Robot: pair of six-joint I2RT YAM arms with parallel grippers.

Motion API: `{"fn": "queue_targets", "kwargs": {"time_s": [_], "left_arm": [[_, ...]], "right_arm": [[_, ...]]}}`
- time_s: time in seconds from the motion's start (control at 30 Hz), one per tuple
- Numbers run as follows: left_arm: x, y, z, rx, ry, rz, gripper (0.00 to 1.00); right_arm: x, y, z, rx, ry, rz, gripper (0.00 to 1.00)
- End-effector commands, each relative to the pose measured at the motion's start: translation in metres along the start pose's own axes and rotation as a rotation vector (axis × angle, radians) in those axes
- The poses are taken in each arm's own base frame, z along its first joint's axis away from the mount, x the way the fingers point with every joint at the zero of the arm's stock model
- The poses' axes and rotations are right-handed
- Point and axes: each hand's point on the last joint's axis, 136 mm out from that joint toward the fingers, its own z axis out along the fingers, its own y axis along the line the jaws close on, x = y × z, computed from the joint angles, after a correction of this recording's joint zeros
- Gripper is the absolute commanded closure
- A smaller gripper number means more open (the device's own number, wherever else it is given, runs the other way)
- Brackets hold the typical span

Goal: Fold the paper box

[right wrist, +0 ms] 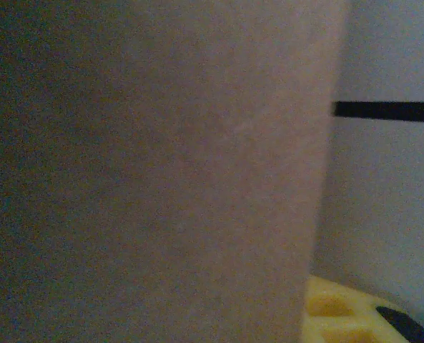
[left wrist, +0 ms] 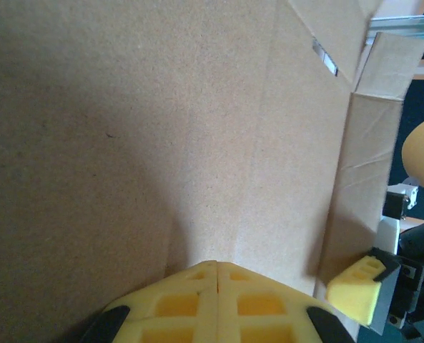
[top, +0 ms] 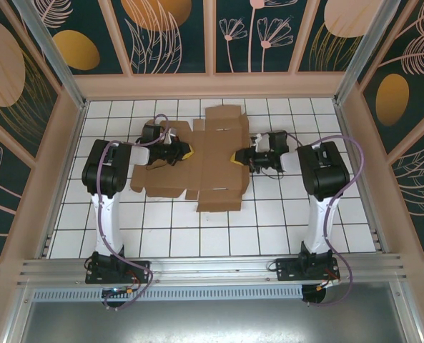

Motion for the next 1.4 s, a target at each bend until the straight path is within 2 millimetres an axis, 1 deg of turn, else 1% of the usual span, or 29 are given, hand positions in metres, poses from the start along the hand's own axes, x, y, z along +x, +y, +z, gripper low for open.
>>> {"fn": "queue_targets", "kwargs": {"time_s": [0.0,0.07,0.13,0.27,0.37,0.47,0.57,0.63,0.67,0.73,0.8,0.87,0.93,1.0,1.1,1.13,1.27,1.3,1.33,1.37], "left_arm": [[0.038,0.064,0.007,-0.193,0.060,-0.169,1.00],[0.037,0.063,0.006,-0.194,0.055,-0.166,1.00],[0.037,0.064,0.006,-0.196,0.054,-0.169,1.00],[0.037,0.063,0.007,-0.188,0.056,-0.166,1.00],[0.038,0.061,0.008,-0.181,0.060,-0.164,1.00],[0.039,0.062,0.008,-0.181,0.065,-0.168,1.00],[0.039,0.062,0.009,-0.178,0.064,-0.173,1.00],[0.039,0.063,0.009,-0.177,0.065,-0.174,1.00],[0.039,0.063,0.009,-0.175,0.065,-0.175,1.00],[0.040,0.063,0.009,-0.175,0.066,-0.176,1.00],[0.039,0.063,0.009,-0.175,0.064,-0.176,1.00],[0.039,0.061,0.009,-0.174,0.063,-0.171,1.00],[0.038,0.060,0.008,-0.171,0.061,-0.168,1.00],[0.038,0.058,0.008,-0.169,0.061,-0.166,1.00],[0.036,0.052,0.007,-0.161,0.055,-0.154,1.00],[0.036,0.049,0.007,-0.156,0.054,-0.147,1.00],[0.036,0.021,0.007,-0.135,0.051,-0.097,1.00],[0.037,0.016,0.006,-0.133,0.049,-0.085,1.00],[0.038,0.010,0.005,-0.136,0.043,-0.072,1.00],[0.038,0.003,0.002,-0.145,0.032,-0.059,1.00]], "right_arm": [[-0.024,0.003,-0.029,0.147,-0.102,-0.081,0.62],[-0.029,-0.001,-0.035,0.215,-0.110,-0.094,0.64],[-0.029,-0.001,-0.035,0.232,-0.099,-0.095,0.67],[-0.022,0.005,-0.028,0.159,-0.060,-0.081,0.68],[-0.014,0.010,-0.017,0.080,-0.014,-0.065,0.65],[-0.011,0.008,-0.011,0.054,0.002,-0.046,0.61],[-0.006,0.007,-0.007,0.013,0.013,-0.028,0.60],[-0.005,0.004,-0.004,0.018,0.016,-0.026,0.59],[-0.003,0.004,-0.003,0.019,0.021,-0.029,0.59],[-0.003,0.000,-0.003,0.037,0.015,-0.031,0.63],[-0.005,0.001,-0.008,0.047,-0.001,-0.039,0.70],[-0.011,0.007,-0.017,0.048,-0.030,-0.052,0.77],[-0.017,0.015,-0.027,0.046,-0.059,-0.070,0.81],[-0.024,0.021,-0.036,0.057,-0.084,-0.074,0.87],[-0.034,0.027,-0.047,0.099,-0.107,-0.089,0.91],[-0.033,0.028,-0.049,0.114,-0.103,-0.090,0.92],[-0.039,0.043,-0.059,0.171,-0.094,-0.129,0.92],[-0.040,0.043,-0.062,0.199,-0.087,-0.133,0.93],[-0.042,0.038,-0.067,0.272,-0.086,-0.135,0.99],[-0.046,0.023,-0.075,0.406,-0.088,-0.130,1.00]]}}
